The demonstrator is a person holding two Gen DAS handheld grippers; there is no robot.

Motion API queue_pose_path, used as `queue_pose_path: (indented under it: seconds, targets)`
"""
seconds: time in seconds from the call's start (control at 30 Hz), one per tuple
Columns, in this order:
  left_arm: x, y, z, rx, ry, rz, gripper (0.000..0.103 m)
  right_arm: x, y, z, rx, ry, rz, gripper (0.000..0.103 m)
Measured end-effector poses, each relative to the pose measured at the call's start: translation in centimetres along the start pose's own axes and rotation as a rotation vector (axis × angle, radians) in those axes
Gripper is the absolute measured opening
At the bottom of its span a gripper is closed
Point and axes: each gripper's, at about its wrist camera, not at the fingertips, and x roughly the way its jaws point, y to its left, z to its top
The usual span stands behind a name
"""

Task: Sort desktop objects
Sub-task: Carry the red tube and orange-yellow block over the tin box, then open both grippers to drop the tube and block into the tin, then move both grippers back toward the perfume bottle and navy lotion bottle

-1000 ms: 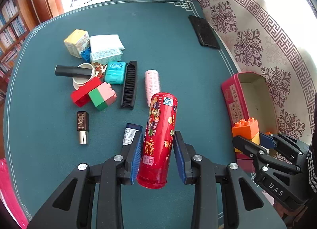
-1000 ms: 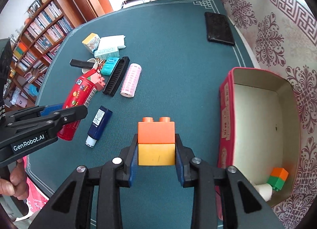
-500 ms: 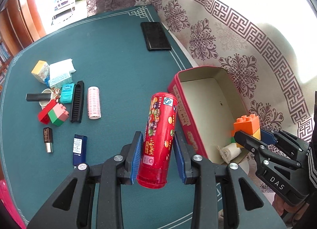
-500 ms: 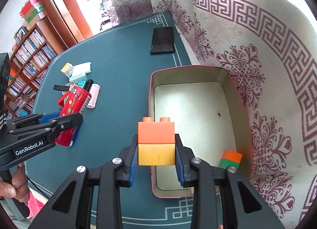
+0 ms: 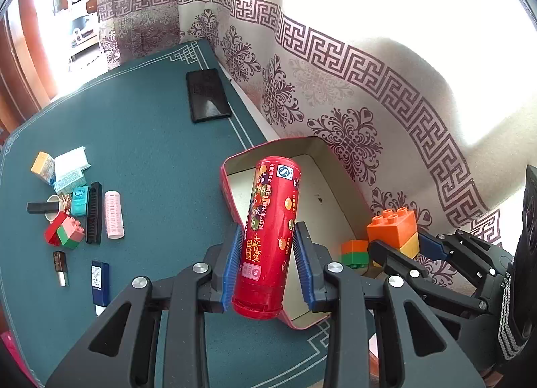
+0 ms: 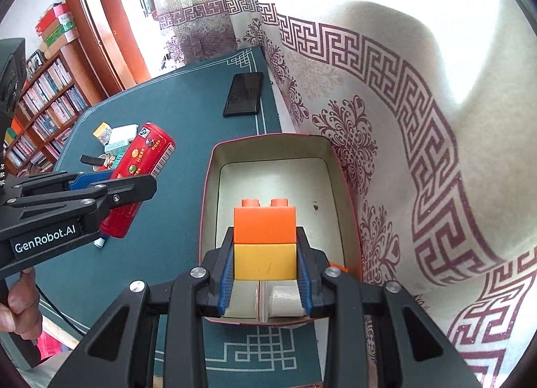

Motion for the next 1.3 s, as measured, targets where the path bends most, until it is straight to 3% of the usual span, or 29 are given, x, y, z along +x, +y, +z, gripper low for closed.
queue_pose_path:
  seconds: [0.23,0.27,0.3,0.33,0.37,0.87,1.3]
  targets:
    - [-0.4,-1.4,1.9,-0.011,-0.018,-0.011,0.035,-0.9,-0.5,0.1,-0.012,-0.034,-0.013,0.038]
    - [-0.3,-1.4,2.0,-0.018,-0.012,-0.023,0.035,-0.9,-0.6,0.1,-0.009,-0.034,-0.016,0.043]
    - [-0.2,-1.5,2.1,-0.022,-0.008,-0.030,0.037,-0.9,-0.7,0.1,-0.004,-0.037,-0.017,0.056]
    - [-0.1,-1.6,2.1,-0.026,-0.003,-0.031,0.044,-0.9,-0.8,0.1,0.000,-0.042,-0.020,0.068]
    - [-0.1,-1.5,2.0,-0.029,-0.002,-0.031,0.052,-1.0,-0.9,0.1,0.003,-0.050,-0.026,0.071]
    - [-0.8,0.7,1.0,-0.075,-0.008,-0.007,0.055,-0.7,0.1,0.2,-0.004,-0.043,-0.006,0.072]
    - [-2.2,6.5,-1.0,-0.175,-0.007,0.055,0.055,0.7,4.3,0.9,-0.067,-0.015,0.051,0.072]
